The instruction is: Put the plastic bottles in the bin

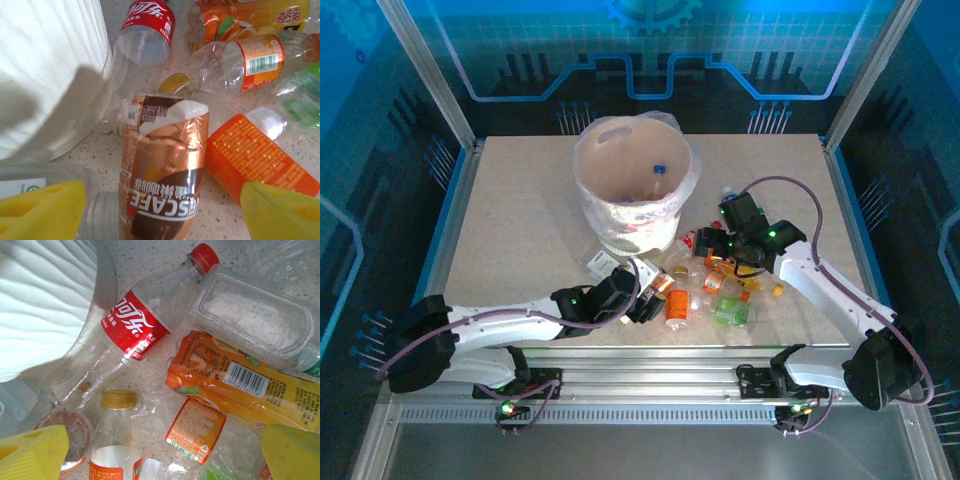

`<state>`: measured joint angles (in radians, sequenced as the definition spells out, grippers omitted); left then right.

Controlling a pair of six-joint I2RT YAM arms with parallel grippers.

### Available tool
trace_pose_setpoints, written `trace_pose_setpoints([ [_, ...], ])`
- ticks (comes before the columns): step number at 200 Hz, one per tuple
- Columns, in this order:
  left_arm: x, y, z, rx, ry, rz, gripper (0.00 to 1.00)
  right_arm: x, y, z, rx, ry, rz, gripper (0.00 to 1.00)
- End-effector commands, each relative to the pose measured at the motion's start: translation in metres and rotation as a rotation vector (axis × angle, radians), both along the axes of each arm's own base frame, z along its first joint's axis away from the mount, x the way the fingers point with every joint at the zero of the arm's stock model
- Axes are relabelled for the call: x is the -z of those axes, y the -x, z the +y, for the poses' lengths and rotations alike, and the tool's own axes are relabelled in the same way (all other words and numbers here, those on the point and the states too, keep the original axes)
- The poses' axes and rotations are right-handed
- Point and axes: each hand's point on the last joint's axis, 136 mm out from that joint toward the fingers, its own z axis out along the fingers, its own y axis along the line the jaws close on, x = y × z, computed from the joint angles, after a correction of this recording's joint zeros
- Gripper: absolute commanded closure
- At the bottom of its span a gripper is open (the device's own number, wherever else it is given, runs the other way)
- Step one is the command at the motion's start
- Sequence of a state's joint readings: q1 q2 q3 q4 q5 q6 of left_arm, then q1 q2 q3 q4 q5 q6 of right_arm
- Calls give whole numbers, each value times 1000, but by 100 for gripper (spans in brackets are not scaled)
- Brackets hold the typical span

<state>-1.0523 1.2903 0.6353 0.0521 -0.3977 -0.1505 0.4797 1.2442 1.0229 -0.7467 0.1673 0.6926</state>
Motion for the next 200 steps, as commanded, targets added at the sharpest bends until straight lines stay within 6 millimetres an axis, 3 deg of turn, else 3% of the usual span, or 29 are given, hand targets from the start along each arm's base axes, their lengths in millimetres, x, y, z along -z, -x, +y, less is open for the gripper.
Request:
trace_pose_setpoints([
  [1, -11, -11, -10, -21, 0, -45, 20, -7, -1, 1, 5, 16, -8, 0],
  [102, 23, -22, -11, -67, -122, -17, 22, -8, 2, -3, 13, 22, -17, 0],
  [160, 30, -34, -9, -107, -156, -19, 31, -10, 2, -4, 14, 26, -28, 0],
  [200, 33, -42, -7, -127, -163, -23, 43, -11, 1, -5, 15, 32, -31, 0],
])
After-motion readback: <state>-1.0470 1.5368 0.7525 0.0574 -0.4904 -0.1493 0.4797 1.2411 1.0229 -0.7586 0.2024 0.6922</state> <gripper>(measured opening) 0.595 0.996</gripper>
